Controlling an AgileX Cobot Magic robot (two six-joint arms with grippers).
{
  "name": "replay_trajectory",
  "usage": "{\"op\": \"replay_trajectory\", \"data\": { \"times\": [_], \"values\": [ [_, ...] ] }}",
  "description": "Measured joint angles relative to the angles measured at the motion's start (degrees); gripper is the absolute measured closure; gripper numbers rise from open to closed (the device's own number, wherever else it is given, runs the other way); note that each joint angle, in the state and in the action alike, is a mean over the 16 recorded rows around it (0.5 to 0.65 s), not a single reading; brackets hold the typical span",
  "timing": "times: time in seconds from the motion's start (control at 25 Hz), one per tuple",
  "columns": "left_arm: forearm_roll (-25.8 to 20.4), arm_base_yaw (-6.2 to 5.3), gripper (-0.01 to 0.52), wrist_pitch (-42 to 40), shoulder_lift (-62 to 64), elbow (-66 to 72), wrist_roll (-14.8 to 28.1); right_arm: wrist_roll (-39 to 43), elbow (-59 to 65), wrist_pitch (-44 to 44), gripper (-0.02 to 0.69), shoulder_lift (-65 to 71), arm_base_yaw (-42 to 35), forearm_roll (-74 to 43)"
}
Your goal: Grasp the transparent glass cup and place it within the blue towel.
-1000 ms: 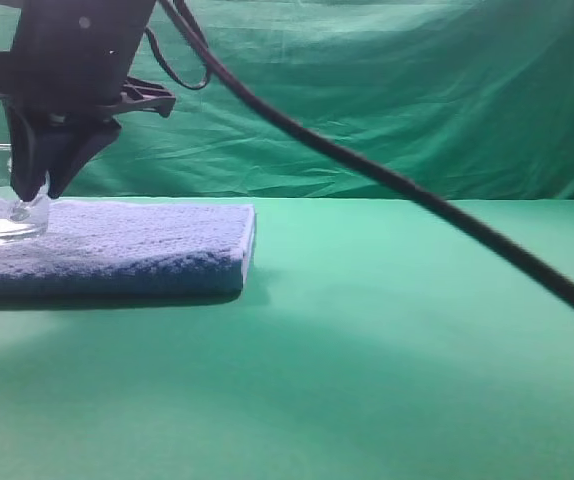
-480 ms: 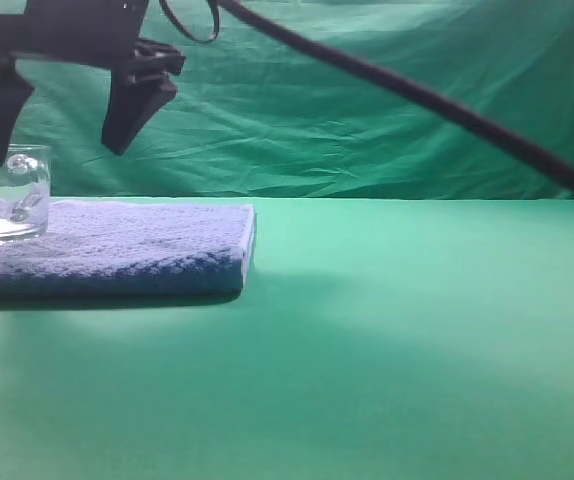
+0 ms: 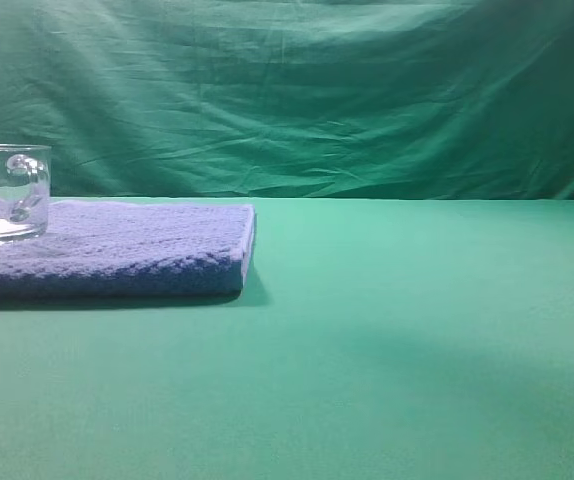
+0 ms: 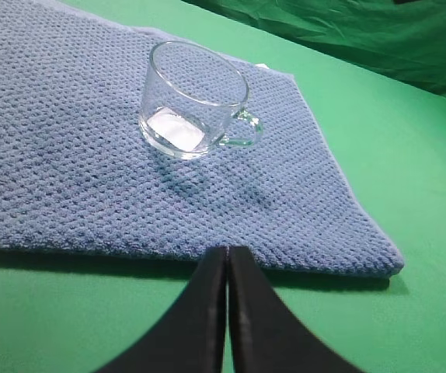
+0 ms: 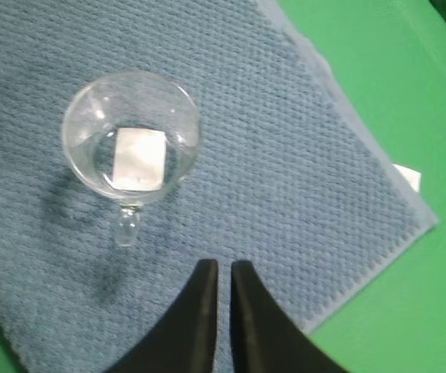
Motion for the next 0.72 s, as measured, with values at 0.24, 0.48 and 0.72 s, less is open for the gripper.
{"op": "replay_trajectory", "data": {
  "times": [0.24, 0.48, 0.72],
  "values": [
    [0.0, 0.0, 0.514, 0.0, 0.0, 0.0, 0.0, 5.0, 0.0, 3.2, 0.665, -3.3, -0.1, -3.8],
    [0.0, 0.0, 0.514, 0.0, 0.0, 0.0, 0.0, 11.1, 2.3, 6.1, 0.665, -9.6, -0.3, -5.8],
    [0.0, 0.0, 0.514, 0.0, 0.0, 0.0, 0.0, 15.6, 10.5, 5.1, 0.665, -19.2, -0.5, -6.3]
  ]
}}
